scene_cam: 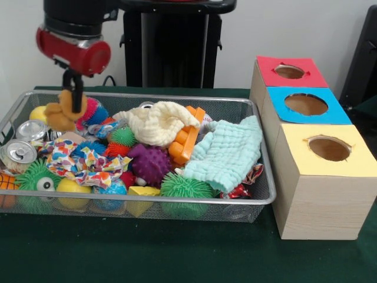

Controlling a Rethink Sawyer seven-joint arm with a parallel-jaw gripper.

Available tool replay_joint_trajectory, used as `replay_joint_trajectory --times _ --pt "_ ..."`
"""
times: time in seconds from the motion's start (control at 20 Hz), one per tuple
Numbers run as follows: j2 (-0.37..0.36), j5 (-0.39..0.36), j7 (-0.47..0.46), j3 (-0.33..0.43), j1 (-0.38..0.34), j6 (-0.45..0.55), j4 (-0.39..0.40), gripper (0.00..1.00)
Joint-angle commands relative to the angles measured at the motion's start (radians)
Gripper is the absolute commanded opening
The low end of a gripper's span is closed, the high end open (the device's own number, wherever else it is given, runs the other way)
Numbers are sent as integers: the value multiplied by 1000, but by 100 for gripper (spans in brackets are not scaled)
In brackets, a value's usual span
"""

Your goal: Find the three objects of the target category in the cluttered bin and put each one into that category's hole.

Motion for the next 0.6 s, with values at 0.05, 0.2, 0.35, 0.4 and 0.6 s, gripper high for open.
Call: replay_joint_trajectory --times 0.05,0.2,0.35,0.4,0.6 --pt "-73 52 104 53 89 114 181 0" --pt "-93 63 132 38 131 91 212 0" --pt "-112 92 160 34 173 95 246 0" --pt "-117 104 171 30 189 94 260 0" --pt "-134 134 206 10 250 72 295 0"
